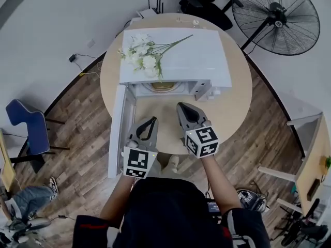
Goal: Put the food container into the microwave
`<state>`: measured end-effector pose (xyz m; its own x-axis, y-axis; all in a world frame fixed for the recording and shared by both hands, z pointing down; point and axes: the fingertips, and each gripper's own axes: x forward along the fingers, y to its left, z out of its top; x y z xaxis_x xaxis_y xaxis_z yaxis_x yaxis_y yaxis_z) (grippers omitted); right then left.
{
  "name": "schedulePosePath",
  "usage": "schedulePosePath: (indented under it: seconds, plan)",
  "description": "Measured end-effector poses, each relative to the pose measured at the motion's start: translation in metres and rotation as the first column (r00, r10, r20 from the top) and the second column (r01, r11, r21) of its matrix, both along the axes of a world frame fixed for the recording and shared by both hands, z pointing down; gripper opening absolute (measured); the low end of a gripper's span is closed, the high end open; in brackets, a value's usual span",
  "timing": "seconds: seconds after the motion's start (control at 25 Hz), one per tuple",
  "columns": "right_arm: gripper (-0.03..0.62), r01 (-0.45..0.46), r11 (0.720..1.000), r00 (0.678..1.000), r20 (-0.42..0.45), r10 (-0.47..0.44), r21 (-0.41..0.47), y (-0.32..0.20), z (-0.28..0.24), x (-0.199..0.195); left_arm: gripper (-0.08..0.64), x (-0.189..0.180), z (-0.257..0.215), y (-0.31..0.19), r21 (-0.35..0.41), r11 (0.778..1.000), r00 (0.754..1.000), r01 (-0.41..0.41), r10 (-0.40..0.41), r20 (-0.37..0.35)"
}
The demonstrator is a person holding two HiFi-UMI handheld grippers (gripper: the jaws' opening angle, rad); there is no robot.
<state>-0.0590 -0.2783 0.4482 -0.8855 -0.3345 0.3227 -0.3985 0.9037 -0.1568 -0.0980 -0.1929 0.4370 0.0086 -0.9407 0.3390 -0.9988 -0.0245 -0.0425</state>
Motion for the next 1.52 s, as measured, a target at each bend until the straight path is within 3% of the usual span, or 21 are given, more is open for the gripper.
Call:
schedulePosePath:
  seconds: [0.56, 0.88, 1.52]
  plan:
    - [0.011, -0.017, 0.991, 0.991, 0.135, -0.001, 0.129, 0.015, -0.094, 0.034, 0.018, 0.000, -0.082, 0.011, 0.159, 0.987, 0.995, 0.026, -0.042, 0.095]
    - [0.011, -0.008, 0.980, 0.989, 0.147, -0.022, 0.200, 0.030, -0.120, 0.044, 0.018, 0.002, -0.102, 0.026, 0.201, 0.979, 0.992, 0.042, -0.065, 0.110]
    - [0.011, -0.022, 0.974, 0.984, 0.175, -0.019, 0.226, 0.040, -0.131, 0.049, 0.018, -0.003, -0.118, 0.040, 0.233, 0.970, 0.988, 0.071, -0.102, 0.120]
